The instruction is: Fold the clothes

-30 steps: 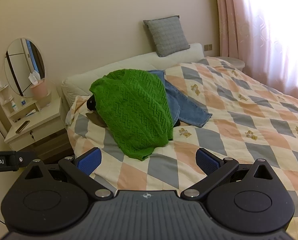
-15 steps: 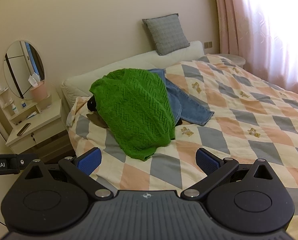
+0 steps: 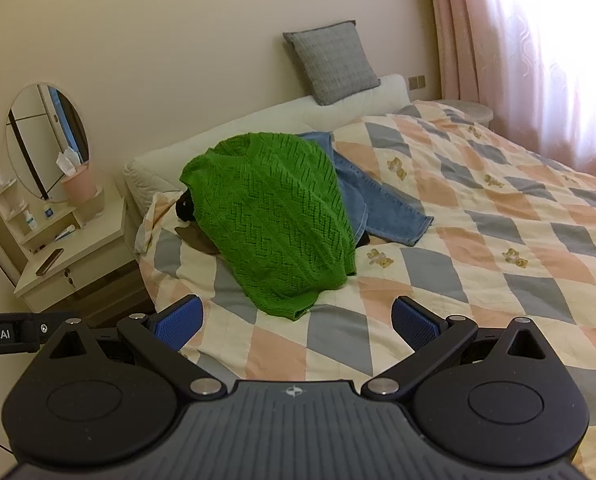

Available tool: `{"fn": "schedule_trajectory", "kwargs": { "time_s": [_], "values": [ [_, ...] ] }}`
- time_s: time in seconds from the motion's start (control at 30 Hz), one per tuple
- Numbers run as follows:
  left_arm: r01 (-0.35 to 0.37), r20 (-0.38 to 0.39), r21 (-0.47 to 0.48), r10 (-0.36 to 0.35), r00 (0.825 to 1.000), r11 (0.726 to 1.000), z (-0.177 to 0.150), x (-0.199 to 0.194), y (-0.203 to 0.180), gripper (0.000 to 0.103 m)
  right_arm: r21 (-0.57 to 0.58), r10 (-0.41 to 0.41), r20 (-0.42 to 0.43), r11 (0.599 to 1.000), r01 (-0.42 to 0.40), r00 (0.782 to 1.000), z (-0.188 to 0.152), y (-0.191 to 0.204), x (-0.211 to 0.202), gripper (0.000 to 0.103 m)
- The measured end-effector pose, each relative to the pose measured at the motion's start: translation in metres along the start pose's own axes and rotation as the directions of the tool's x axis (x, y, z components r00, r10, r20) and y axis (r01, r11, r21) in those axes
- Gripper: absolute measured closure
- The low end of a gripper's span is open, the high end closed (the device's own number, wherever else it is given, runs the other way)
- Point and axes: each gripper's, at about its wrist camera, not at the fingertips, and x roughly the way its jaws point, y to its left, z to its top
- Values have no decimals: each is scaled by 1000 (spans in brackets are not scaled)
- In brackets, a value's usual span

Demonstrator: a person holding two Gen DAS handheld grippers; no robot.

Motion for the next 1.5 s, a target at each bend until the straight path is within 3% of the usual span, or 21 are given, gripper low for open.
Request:
{"fn": "schedule_trajectory", "kwargs": {
  "time_s": [0.37, 0.5, 0.63, 0.83, 1.0, 1.1, 1.27, 1.4, 1.5],
  "values": [
    [30, -100, 11, -29, 995, 999, 2, 37, 8, 1, -4, -26, -75, 1000, 25, 997, 1, 0, 32, 0],
    [64, -140, -2, -64, 988, 998, 8, 64, 11, 1, -17, -25, -152, 1000, 23, 988, -4, -2, 60, 0],
    [74, -167, -2, -73, 983, 997, 24, 100, 14, 1, 59, -4, -237, 998, 18, 972, -7, -10, 95, 0],
    [140, -252, -20, -140, 957, 990, 56, 173, 20, 1, 157, -34, -333, 983, 91, 942, 0, -25, 153, 0],
    [178, -336, 8, -165, 927, 984, 82, 230, 22, 1, 322, 32, -416, 940, 114, 909, 2, -42, 204, 5],
    [196, -347, 7, -182, 920, 981, 100, 256, 29, 1, 381, 66, -437, 917, 118, 897, 6, -44, 232, 9],
    [196, -316, 20, -180, 931, 980, 136, 297, 49, 1, 365, 30, -371, 924, 116, 928, 25, -30, 269, 14],
    [217, -321, -61, -225, 920, 974, 169, 331, 72, 1, 352, 12, -312, 930, 103, 950, 51, -18, 303, 12],
    [256, -288, -152, -291, 912, 955, 198, 357, 92, 2, 342, 10, -272, 936, 87, 962, 73, -10, 330, 10]
  ]
}}
